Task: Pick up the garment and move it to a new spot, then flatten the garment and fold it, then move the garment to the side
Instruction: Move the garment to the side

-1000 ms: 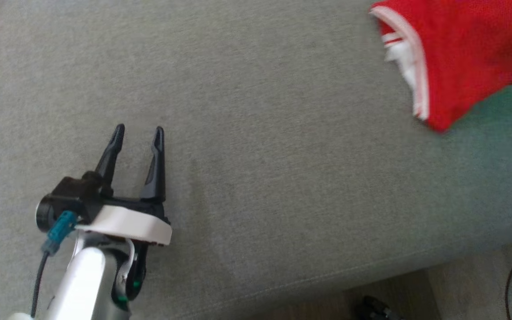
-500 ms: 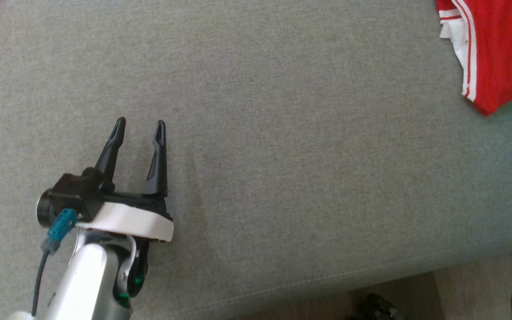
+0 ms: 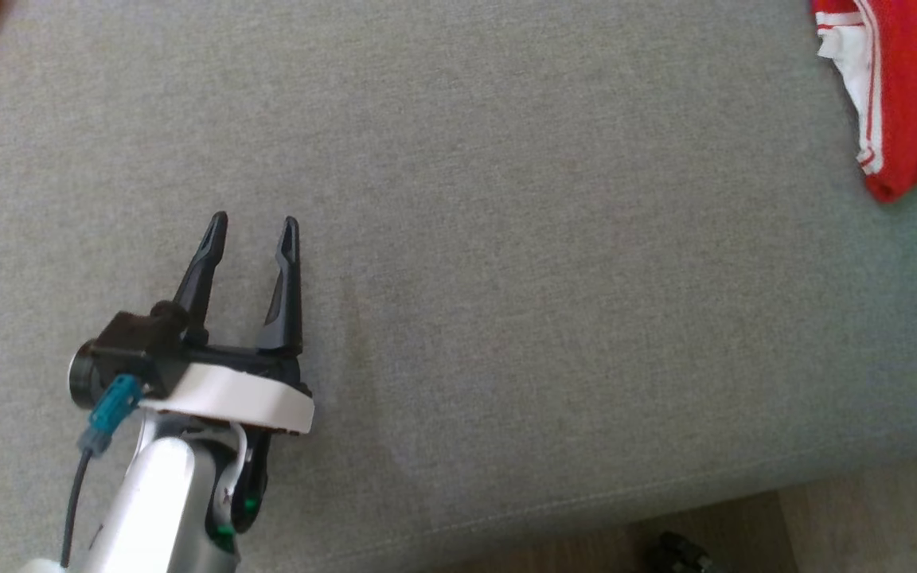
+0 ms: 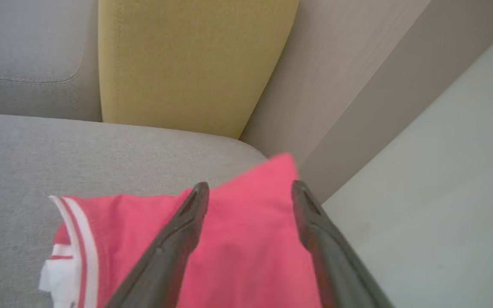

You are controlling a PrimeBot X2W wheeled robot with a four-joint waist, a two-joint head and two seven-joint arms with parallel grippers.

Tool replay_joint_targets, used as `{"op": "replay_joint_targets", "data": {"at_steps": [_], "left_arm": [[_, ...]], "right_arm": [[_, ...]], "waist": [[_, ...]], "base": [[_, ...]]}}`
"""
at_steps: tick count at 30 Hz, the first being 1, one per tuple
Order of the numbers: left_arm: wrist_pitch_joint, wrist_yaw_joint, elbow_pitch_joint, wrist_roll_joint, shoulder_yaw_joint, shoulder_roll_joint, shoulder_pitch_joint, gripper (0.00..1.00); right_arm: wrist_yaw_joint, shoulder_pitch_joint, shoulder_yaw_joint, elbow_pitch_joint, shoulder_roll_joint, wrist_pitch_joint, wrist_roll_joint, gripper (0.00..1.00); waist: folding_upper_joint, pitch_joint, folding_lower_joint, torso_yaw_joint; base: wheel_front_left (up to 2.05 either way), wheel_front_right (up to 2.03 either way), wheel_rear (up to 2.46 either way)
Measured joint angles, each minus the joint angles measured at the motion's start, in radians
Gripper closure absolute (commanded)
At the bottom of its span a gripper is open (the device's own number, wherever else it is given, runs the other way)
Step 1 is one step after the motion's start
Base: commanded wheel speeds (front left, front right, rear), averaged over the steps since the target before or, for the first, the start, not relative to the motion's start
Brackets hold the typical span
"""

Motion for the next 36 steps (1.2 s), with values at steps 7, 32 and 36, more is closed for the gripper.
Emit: {"op": "replay_joint_targets", "data": {"at_steps": [7, 32, 36], "left_arm": [[-0.001, 0.000, 0.007, -0.009, -0.005, 0.000, 0.000, 0.00], [-0.045, 0.026, 0.151, -0.070, 0.062, -0.058, 0.094, 0.00], [-0.045, 0.026, 0.154, -0.067, 0.068, -0.065, 0.117, 0.00]], "right_arm": [[0.000, 0.017, 0.023, 0.011, 0.033, -0.081, 0.000, 0.00], [0.000, 0.379, 0.362, -0.139, 0.193, -0.245, 0.344, 0.00], [0.000, 0.512, 0.386, -0.232, 0.195, -0.244, 0.435, 0.00]], "waist": [[0.0000, -0.019, 0.0000, 0.004], [0.0000, -0.320, -0.0001, 0.093], [0.0000, -0.363, -0.0001, 0.124]], "base": [[0.00, 0.00, 0.00], [0.00, 0.00, 0.00], [0.00, 0.00, 0.00]]}}
